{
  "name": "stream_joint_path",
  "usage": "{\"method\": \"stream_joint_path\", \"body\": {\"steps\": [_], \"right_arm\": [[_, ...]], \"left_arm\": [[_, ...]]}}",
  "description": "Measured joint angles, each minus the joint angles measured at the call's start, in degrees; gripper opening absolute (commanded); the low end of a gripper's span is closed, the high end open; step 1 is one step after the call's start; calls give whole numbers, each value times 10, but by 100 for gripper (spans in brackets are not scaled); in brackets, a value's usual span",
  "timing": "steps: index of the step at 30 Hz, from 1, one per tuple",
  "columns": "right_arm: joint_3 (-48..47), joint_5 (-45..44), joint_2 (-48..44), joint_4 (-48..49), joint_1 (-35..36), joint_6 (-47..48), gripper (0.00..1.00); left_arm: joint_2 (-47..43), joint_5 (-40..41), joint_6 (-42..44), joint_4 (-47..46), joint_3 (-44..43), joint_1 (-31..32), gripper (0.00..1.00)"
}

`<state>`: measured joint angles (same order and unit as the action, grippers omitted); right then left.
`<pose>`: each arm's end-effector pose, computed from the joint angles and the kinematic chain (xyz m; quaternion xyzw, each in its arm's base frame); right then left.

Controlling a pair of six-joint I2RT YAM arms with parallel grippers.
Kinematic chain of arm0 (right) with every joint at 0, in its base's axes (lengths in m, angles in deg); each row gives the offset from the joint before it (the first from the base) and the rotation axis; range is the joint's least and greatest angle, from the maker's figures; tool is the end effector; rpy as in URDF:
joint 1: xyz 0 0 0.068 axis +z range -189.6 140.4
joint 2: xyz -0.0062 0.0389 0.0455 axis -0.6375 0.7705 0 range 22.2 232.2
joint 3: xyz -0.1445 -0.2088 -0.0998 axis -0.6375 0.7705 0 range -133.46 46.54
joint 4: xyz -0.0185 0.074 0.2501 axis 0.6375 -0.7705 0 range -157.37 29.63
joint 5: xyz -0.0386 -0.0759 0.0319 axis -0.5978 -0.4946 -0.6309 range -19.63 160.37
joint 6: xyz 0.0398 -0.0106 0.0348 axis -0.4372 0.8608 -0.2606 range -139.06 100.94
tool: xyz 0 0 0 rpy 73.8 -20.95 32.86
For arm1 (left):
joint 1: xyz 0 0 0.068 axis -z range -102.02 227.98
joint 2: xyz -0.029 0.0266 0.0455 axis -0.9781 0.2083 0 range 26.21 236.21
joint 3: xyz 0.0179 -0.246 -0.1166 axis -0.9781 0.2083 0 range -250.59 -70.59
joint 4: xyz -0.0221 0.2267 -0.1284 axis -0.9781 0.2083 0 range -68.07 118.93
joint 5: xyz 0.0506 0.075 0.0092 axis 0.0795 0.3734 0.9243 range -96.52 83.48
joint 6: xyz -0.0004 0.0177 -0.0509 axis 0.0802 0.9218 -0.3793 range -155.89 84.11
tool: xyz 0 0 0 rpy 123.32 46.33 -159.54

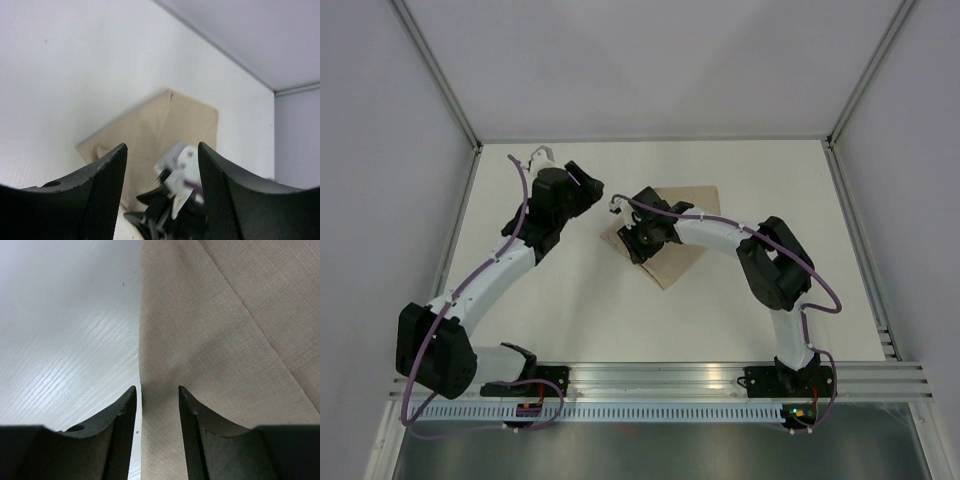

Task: Fold the napkin, place the utensils inside, and roll it up
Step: Roll the napkin at the center of the board.

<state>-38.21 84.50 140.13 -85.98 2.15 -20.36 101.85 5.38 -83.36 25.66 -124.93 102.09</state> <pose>0.3208 0.2981 0.1701 -0.3615 0.8854 0.2081 0.2049 0.2798 -0.1170 0.2903 -0.2243 0.8103 -0.2415 0.4845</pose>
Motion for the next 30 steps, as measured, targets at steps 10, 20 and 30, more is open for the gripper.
{"method": "stream_joint_path", "body": {"steps": [10, 20, 30], "right_arm": [[26, -274, -38, 24, 130, 44, 54], [28, -439, 0, 43, 177, 70, 51], [30, -492, 22, 67, 185, 87, 52]], "left_arm": [[-26, 28, 0, 112, -155, -49, 65], [-24, 26, 1, 149, -190, -49, 65], [-21, 26, 1, 162, -190, -49, 65]]}}
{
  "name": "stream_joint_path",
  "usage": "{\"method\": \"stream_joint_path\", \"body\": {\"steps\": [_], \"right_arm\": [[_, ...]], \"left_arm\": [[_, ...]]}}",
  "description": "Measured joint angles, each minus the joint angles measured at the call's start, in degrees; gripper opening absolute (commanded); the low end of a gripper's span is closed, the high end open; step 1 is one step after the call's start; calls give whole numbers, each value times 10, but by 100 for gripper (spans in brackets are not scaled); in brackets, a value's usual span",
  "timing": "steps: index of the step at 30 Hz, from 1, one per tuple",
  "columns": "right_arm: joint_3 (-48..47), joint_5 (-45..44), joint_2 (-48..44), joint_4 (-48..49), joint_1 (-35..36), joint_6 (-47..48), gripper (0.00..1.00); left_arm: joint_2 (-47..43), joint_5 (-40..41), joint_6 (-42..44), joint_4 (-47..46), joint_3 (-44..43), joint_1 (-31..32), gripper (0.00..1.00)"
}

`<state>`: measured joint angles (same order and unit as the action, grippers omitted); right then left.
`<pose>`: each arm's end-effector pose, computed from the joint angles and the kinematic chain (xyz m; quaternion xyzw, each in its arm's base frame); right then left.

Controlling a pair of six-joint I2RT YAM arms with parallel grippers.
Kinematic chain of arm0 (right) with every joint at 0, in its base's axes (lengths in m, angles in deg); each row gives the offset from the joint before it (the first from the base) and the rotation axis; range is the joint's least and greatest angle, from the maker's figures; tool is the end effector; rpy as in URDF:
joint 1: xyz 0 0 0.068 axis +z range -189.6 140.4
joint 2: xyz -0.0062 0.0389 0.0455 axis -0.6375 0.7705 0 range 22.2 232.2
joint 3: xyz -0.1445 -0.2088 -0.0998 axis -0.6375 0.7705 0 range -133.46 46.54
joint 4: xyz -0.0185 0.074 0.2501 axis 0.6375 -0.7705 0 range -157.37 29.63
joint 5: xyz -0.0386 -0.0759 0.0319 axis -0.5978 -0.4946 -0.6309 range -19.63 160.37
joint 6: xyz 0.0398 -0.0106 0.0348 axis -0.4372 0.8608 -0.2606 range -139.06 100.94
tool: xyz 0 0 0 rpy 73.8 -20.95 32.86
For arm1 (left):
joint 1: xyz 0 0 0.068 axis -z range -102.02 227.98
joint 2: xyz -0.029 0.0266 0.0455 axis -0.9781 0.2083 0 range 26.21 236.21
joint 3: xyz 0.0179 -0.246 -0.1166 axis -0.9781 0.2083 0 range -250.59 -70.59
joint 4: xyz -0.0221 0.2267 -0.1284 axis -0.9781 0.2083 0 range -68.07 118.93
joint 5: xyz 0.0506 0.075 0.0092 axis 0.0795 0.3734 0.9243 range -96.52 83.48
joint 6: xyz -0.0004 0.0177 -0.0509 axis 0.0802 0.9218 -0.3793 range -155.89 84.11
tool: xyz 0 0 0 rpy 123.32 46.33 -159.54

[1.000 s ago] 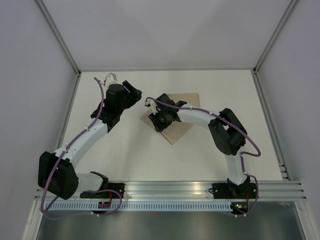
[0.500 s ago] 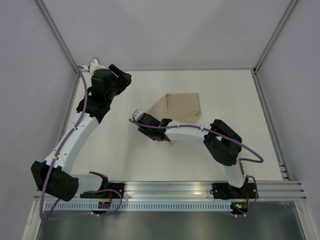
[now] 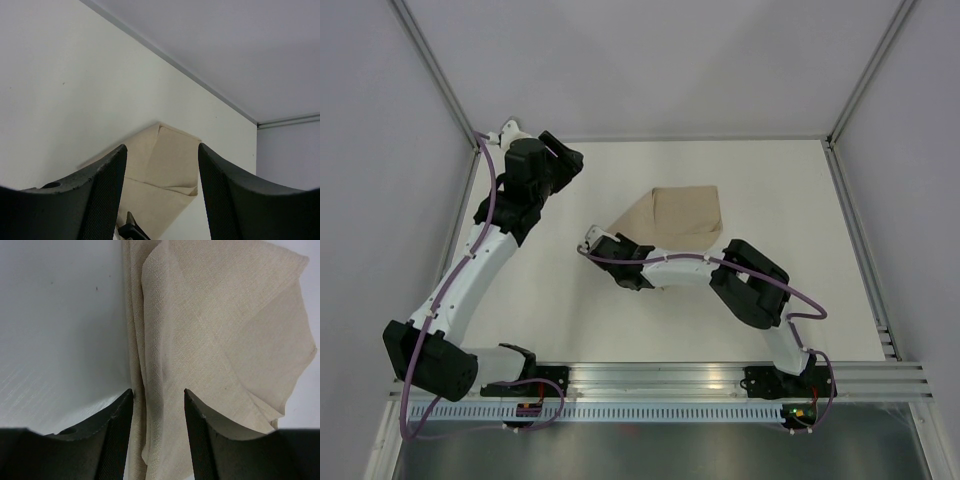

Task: Fold the napkin, place the utensils inside, and roll it up
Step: Roll the napkin at the center of the board.

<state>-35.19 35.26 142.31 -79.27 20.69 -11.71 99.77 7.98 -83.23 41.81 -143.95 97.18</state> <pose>0.2345 0.3699 0.1501 -0.4386 0.8073 -0.1394 0.3694 0.2791 -0.0876 0.3888 -0.2678 0.7710 -0.2254 0.5320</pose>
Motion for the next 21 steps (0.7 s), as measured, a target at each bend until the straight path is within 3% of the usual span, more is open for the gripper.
{"method": "stream_joint_path", "body": {"steps": [21], "right_arm": [[18, -21, 13, 38, 10, 11, 40]], "left_arm": [[19, -1, 1, 6, 0, 0, 64]]}}
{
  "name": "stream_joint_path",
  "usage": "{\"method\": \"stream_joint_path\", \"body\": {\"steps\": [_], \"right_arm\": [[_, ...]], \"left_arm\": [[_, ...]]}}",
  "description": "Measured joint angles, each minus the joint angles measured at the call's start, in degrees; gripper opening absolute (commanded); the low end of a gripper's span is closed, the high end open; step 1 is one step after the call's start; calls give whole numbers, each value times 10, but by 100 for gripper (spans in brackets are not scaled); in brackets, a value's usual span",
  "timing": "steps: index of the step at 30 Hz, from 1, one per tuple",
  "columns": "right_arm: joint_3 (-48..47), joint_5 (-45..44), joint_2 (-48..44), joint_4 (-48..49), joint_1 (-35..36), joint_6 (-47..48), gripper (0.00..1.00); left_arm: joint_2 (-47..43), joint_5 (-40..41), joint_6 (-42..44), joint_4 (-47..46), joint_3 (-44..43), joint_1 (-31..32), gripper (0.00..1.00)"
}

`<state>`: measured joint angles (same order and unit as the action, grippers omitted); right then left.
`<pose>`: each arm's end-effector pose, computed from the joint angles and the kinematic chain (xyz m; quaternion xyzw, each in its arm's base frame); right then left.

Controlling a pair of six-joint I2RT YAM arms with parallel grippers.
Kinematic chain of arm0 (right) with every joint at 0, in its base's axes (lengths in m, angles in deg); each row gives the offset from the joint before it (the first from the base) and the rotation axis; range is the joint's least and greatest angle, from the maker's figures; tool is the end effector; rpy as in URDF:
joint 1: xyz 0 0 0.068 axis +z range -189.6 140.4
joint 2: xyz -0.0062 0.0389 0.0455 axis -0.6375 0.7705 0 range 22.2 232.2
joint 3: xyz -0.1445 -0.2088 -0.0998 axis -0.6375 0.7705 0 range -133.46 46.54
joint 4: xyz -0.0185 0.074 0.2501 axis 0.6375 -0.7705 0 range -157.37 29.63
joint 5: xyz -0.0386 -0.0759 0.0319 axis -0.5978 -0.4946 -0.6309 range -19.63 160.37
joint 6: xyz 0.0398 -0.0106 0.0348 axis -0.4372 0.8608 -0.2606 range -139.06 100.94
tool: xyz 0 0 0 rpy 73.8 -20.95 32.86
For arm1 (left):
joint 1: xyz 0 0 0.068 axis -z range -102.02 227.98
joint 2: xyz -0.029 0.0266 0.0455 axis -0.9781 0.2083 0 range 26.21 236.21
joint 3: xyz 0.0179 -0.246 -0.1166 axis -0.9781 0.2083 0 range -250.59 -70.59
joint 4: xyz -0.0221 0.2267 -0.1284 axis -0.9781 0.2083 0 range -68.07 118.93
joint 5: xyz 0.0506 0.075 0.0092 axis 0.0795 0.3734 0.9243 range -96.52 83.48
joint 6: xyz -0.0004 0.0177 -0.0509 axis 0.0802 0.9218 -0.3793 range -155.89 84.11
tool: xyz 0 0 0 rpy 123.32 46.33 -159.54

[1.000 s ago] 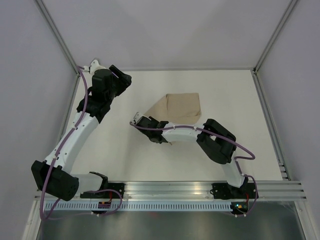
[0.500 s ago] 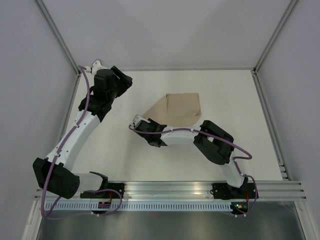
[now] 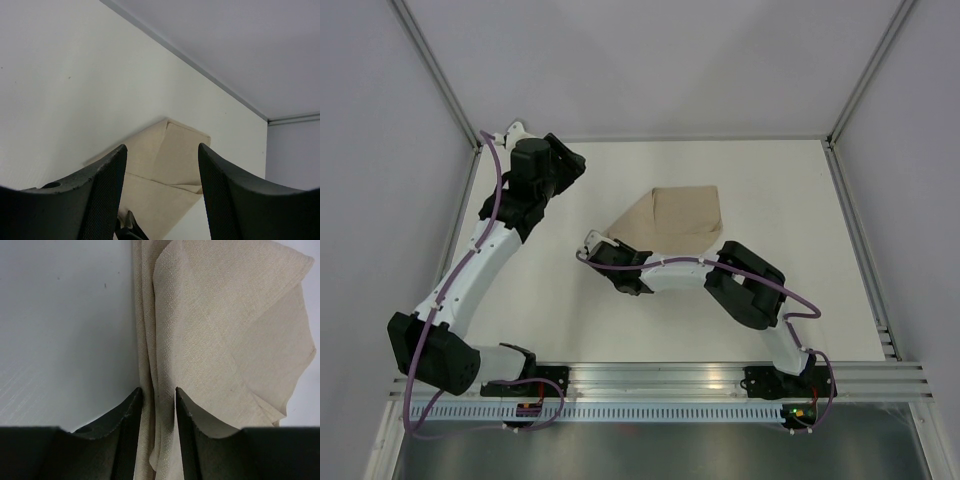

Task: Fold the napkin, place the utensils inside, and roll it up
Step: Roll the napkin at the center of the board.

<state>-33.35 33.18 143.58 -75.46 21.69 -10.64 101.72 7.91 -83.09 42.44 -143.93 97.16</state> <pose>0.2288 0.3731 0.1361 -0.4436 0.7973 -0.1522 0.3800 0.2874 -0.0904 0.3781 -0.2674 0.7843 -0.2135 0.5174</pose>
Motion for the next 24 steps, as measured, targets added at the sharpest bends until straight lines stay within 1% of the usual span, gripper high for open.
{"method": "stream_joint_path", "body": {"steps": [5, 8, 9, 11, 12, 14, 15, 17, 20, 24], "right_arm": [[1, 10, 1, 6, -3, 0, 37], [1, 25, 1, 11, -10, -2, 32], [1, 31, 0, 13, -14, -3, 27], [1, 44, 0, 14, -23, -4, 23], [2, 53, -2, 16, -29, -5, 17], [2, 74, -6, 16, -40, -9, 11], [2, 84, -8, 15, -45, -10, 1], [0, 107, -14, 13, -56, -13, 0], [-2, 167, -23, 10, -76, -21, 0], [-2, 279, -37, -2, -116, -25, 0]], "left_arm": [[3, 0, 7, 0, 0, 0, 65], [3, 0, 11, 0, 0, 0, 65], [3, 0, 12, 0, 0, 0, 65], [4, 0, 13, 0, 0, 0, 65], [5, 0, 13, 0, 0, 0, 64], [8, 0, 13, 0, 0, 0, 64], [9, -1, 13, 0, 0, 0, 64], [11, -2, 13, -2, 2, 0, 64], [14, -6, 13, -7, 9, 0, 64], [15, -9, 13, -14, 25, 0, 63]]}}
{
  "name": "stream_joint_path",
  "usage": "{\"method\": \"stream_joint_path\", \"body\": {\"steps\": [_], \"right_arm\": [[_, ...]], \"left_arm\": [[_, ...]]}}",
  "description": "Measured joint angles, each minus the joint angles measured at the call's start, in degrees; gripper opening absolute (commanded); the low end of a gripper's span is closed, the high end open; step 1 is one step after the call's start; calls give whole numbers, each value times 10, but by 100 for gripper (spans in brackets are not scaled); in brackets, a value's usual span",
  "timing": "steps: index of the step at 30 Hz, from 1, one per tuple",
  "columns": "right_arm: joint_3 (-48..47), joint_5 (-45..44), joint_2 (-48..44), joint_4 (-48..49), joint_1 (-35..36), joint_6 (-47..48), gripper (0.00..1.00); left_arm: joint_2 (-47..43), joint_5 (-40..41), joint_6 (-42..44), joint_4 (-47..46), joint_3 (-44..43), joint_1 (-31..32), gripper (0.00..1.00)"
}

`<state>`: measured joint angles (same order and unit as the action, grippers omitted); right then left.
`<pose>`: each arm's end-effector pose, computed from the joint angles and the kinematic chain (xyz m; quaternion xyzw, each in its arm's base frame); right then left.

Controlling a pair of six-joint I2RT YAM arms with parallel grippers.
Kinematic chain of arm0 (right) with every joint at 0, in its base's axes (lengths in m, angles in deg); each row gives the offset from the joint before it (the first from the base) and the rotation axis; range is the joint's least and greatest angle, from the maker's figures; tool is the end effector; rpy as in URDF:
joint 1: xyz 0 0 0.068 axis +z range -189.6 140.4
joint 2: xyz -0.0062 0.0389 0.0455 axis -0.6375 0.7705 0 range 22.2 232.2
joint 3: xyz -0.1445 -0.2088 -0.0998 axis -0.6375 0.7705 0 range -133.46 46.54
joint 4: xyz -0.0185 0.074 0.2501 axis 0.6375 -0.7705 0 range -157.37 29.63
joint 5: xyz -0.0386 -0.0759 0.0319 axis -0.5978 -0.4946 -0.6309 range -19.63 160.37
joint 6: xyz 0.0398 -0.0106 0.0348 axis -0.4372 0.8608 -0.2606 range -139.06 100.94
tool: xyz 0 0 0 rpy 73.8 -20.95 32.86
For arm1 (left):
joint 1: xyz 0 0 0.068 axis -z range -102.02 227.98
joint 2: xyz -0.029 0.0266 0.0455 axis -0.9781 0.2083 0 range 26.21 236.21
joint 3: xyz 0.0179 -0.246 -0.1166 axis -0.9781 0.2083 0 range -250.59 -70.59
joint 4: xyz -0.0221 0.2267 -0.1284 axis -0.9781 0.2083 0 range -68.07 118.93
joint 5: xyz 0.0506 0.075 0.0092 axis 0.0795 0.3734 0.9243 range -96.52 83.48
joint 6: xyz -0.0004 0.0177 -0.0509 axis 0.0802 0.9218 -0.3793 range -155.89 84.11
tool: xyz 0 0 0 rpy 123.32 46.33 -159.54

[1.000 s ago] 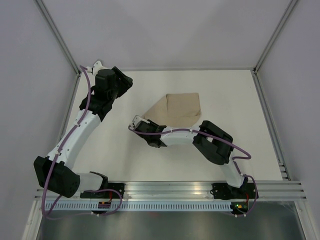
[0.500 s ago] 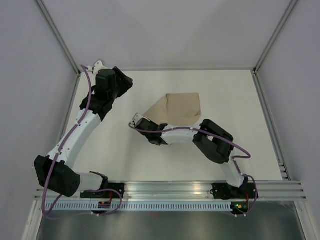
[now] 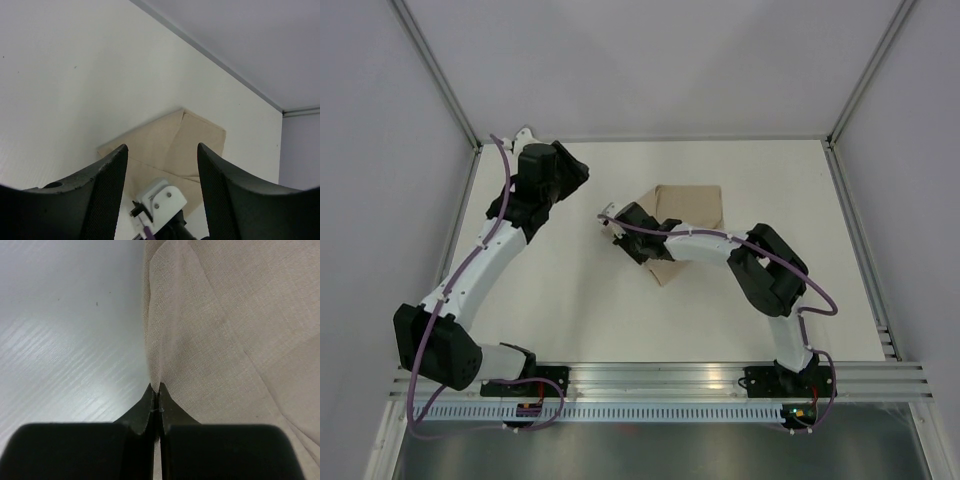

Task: Fold the napkin, place the utensils inside, and roll it up
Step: Roll the napkin at the center of the board.

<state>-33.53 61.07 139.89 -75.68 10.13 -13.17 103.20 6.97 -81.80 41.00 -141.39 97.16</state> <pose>0.2882 0.3314 0.1582 -0.4181 0.8478 0.0469 0.3227 0.2945 -0.0935 0.3578 -0.2550 0.8015 -0.2024 0.5016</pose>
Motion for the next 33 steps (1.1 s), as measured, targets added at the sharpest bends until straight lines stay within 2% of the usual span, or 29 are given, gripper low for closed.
{"method": "stream_joint_path", "body": {"steps": [9, 18, 22, 27, 33], "right_arm": [[2, 247, -5, -17, -87, -7, 0], [-6, 501, 31, -80, -170, -7, 1], [-29, 603, 70, -139, -204, 14, 0], [-71, 697, 127, -261, -234, 77, 1], [-140, 771, 212, -461, -259, 201, 1]], "left_arm": [[0, -7, 0, -36, 82, 0, 61], [15, -24, 8, -113, 213, 25, 61], [26, -33, 44, -166, 257, 60, 61], [25, -70, 119, -266, 316, 79, 63], [29, -180, 234, -348, 327, 95, 66]]}}
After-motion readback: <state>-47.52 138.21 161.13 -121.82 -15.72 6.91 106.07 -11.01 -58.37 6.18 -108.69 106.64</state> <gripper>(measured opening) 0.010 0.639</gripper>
